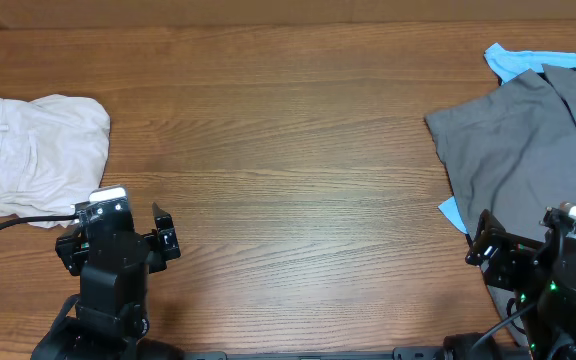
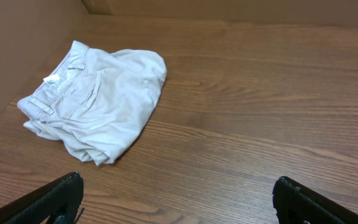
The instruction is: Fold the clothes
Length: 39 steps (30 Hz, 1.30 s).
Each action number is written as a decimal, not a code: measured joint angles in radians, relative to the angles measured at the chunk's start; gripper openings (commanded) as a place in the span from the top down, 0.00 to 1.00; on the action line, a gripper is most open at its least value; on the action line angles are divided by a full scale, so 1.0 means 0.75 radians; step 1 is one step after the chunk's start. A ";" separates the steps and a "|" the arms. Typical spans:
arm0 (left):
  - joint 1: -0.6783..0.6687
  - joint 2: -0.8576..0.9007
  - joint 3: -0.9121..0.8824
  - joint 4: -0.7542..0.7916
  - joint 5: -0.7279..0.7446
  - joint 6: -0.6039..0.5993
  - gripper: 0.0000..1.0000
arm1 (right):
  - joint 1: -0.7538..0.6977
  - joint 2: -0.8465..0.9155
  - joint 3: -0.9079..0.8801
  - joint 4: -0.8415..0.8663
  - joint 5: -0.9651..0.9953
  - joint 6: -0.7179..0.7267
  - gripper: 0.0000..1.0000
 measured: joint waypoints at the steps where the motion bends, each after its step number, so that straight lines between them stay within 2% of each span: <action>1: 0.000 0.001 0.000 0.000 0.000 -0.001 0.00 | 0.000 0.000 0.000 -0.002 -0.001 0.001 0.00; 17: 0.000 0.001 0.000 0.000 0.000 0.000 0.00 | 0.000 0.000 0.000 0.001 -0.005 0.001 0.00; 21: 0.000 0.000 0.000 -0.001 0.000 0.000 0.00 | 0.000 -0.016 -0.098 0.212 -0.046 -0.001 0.00; 26: 0.000 0.001 -0.001 -0.001 0.000 0.001 0.00 | -0.007 -0.029 -0.415 0.593 -0.152 -0.001 0.00; 30: 0.000 0.001 -0.002 -0.001 0.000 0.003 0.00 | -0.038 -0.127 -0.643 0.792 -0.222 -0.005 0.00; 35: 0.000 0.001 -0.002 -0.001 0.000 0.004 0.00 | -0.063 -0.355 -0.833 0.959 -0.285 -0.030 0.00; 39: 0.000 0.001 -0.002 -0.001 0.000 0.004 0.00 | -0.064 -0.423 -0.928 1.015 -0.334 -0.096 0.00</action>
